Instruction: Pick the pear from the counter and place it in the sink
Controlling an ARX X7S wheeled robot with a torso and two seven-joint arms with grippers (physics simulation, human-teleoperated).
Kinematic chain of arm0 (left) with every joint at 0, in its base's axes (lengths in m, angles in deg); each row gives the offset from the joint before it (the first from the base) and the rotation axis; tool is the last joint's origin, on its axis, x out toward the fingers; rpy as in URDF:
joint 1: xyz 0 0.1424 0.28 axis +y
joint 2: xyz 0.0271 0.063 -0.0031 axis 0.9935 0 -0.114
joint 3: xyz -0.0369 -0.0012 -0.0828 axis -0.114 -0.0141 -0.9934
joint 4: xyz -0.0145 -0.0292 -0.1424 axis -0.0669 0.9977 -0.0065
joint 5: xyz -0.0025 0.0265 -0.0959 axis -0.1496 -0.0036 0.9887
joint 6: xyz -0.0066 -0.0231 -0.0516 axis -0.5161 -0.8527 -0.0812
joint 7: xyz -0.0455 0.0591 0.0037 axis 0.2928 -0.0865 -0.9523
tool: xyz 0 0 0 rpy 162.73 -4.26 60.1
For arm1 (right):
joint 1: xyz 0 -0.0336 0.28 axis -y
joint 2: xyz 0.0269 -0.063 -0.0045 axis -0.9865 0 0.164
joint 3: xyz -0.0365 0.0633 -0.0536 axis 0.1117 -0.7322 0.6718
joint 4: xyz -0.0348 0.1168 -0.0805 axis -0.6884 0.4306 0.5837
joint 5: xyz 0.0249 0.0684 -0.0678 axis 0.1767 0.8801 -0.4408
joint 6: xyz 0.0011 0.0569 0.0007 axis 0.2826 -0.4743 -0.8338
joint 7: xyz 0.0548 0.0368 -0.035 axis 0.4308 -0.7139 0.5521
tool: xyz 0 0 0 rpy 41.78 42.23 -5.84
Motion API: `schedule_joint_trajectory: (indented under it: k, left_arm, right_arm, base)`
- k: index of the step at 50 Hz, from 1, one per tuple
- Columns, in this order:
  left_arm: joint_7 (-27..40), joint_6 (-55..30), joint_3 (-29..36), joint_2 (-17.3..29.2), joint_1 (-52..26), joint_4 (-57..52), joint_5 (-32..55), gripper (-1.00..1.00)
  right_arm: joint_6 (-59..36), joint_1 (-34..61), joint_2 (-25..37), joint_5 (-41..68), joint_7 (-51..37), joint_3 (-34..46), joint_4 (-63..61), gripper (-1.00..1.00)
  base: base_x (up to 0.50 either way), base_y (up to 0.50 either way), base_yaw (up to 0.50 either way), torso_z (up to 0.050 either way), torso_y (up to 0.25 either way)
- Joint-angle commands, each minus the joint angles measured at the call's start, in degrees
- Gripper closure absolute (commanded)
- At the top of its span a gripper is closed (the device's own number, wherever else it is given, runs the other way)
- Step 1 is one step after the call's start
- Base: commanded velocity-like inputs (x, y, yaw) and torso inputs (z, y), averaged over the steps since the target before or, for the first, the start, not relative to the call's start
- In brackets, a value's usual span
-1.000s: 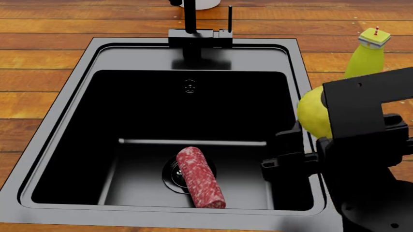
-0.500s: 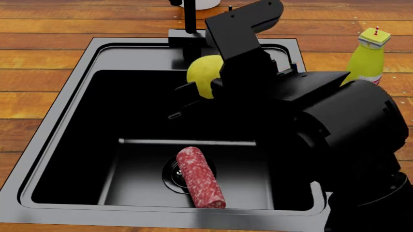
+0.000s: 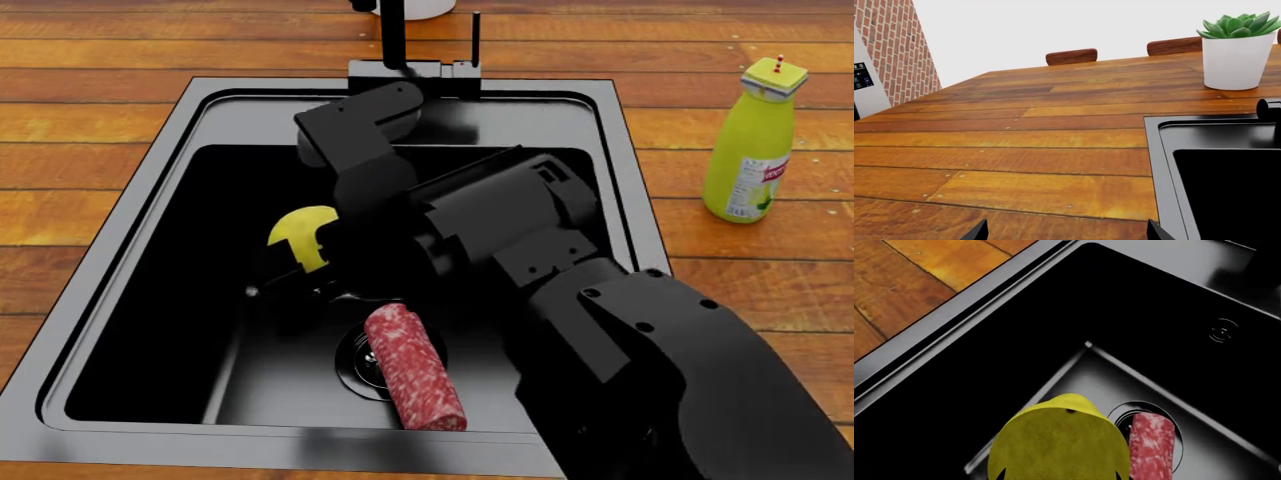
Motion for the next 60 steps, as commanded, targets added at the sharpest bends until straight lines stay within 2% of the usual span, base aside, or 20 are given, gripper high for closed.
schedule_joint_trajectory:
  k: [1, 21, 27, 28, 48, 60]
  left_arm:
    - [-0.05, 0.96, 0.69, 0.02, -0.14, 1.18, -0.16, -1.00]
    - [-0.21, 2.45, 1.02, 0.04, 0.53, 2.17, -0.09, -1.00]
    - [-0.25, 3.23, 0.79, -0.24, 1.12, 2.81, 0.05, -1.00]
    - [-0.25, 3.19, 0.80, -0.23, 1.09, 2.74, 0.08, -1.00]
    - [0.10, 2.95, 1.53, -0.07, 0.92, 2.58, 0.07, -1.00]
    - [0.20, 3.17, 1.45, 0.10, 1.25, 2.84, 0.14, -1.00]
  right_arm:
    - [3.48, -0.61, -1.59, 6.14, 3.25, 10.48, 2.64, 1.00]
    - [0.55, -3.79, -1.59, 4.67, 3.28, 10.31, 1.29, 1.00]
    - [1.09, -3.61, -1.59, 6.76, 0.61, 10.24, 2.47, 1.00]
    - [1.28, -3.44, -1.59, 7.08, 0.49, 10.35, 2.62, -1.00]
    - [4.27, -0.49, -1.59, 9.94, 1.66, 10.75, 3.80, -1.00]
    - [9.97, 1.34, -1.57, 11.19, 4.02, 10.47, 6.96, -1.00]
  base:
    - [0.00, 0.00, 0.00, 0.000, 0.000]
    - [0.00, 0.00, 0.00, 0.000, 0.000]
    - [0.00, 0.00, 0.00, 0.000, 0.000]
    - [0.00, 0.00, 0.00, 0.000, 0.000]
    - [0.00, 0.00, 0.00, 0.000, 0.000]
    - [0.00, 0.00, 0.00, 0.000, 0.000]
